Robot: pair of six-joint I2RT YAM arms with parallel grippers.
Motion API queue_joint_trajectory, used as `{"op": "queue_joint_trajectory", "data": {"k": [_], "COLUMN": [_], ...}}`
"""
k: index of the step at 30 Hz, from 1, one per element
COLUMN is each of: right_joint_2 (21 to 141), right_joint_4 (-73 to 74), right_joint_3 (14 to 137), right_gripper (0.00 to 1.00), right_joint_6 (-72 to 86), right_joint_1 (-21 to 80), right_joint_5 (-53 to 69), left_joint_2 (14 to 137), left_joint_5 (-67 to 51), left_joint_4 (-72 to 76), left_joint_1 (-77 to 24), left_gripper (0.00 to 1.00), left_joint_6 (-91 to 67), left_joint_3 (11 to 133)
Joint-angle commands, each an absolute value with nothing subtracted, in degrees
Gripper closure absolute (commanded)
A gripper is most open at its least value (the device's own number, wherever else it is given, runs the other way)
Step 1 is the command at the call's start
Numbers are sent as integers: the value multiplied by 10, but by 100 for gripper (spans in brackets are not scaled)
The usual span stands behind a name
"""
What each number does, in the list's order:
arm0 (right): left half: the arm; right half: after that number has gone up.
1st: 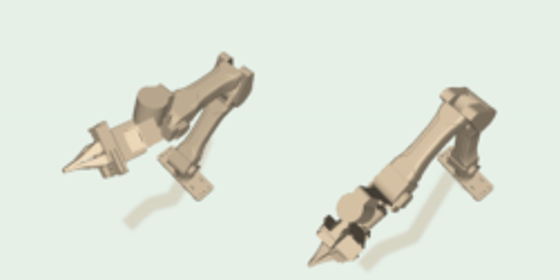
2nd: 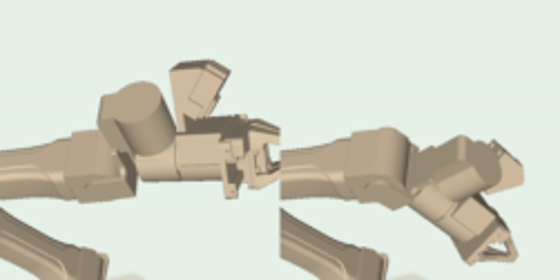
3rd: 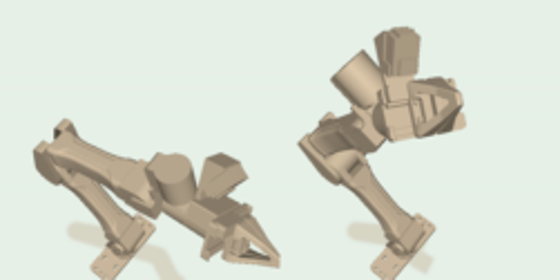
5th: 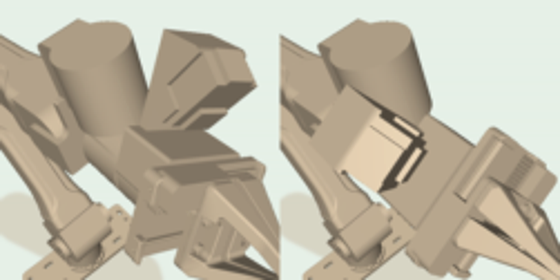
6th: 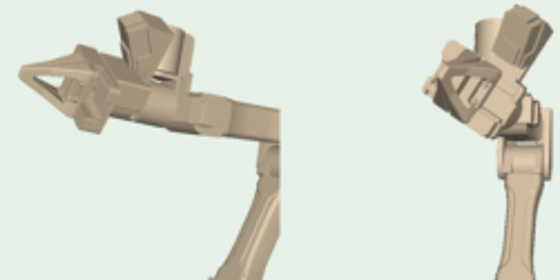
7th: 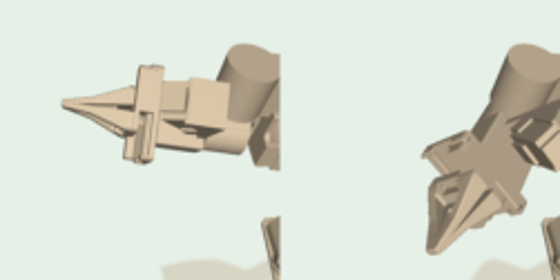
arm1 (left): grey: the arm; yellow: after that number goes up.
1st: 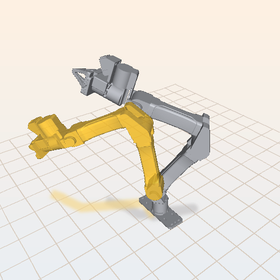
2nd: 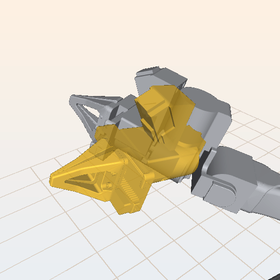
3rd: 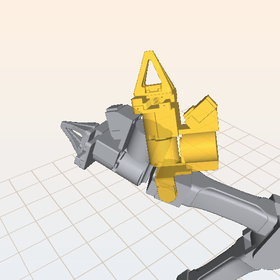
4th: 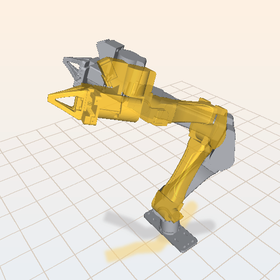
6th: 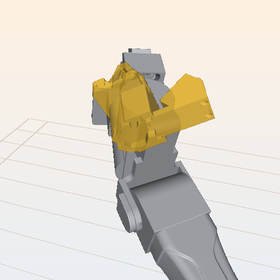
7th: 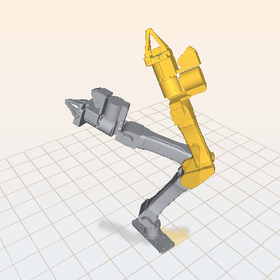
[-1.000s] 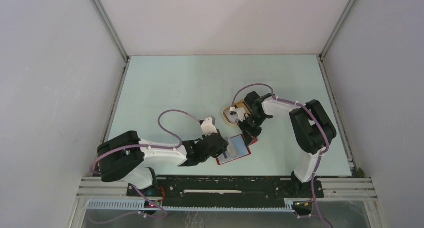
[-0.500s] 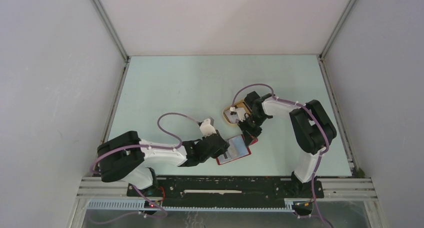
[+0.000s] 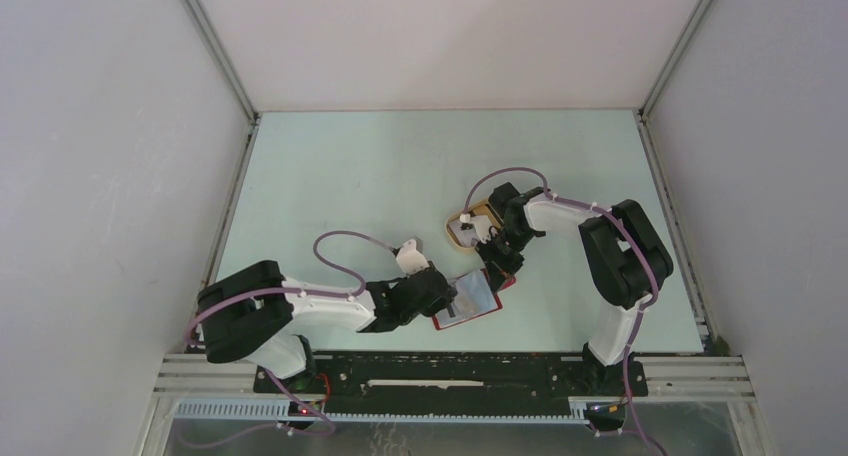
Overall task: Put the credit cards into the card holder
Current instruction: Insert the credit card into the card holder.
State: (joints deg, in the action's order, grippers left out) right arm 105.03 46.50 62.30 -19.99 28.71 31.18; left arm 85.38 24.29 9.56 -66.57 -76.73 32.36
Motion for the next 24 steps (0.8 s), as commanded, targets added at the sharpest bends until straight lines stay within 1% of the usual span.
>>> {"op": "queue_joint_trajectory", "data": {"k": [1, 8, 13, 16, 20, 24], "right_joint_2": [1053, 1016, 981, 965, 952, 966], "right_joint_4": [462, 459, 462, 465, 469, 459], "right_joint_3": [632, 632, 632, 633, 632, 632], "right_gripper": [93, 91, 87, 87, 86, 87], "right_joint_6": [-196, -198, -201, -205, -218, -217], "right_joint_1": [296, 290, 268, 250, 246, 260], "right_joint_5": [312, 320, 334, 350, 402, 446], "left_joint_2": [860, 872, 879, 879, 880, 880], "left_joint_5": [232, 219, 214, 214, 213, 212], "left_joint_4": [66, 84, 90, 95, 102, 107], "left_joint_1": [-660, -657, -654, -652, -650, -648], "left_gripper": [100, 100, 100, 100, 100, 100], "left_joint_6": [-773, -761, -756, -751, -746, -740], "left_joint_3": [311, 312, 311, 308, 304, 301]}}
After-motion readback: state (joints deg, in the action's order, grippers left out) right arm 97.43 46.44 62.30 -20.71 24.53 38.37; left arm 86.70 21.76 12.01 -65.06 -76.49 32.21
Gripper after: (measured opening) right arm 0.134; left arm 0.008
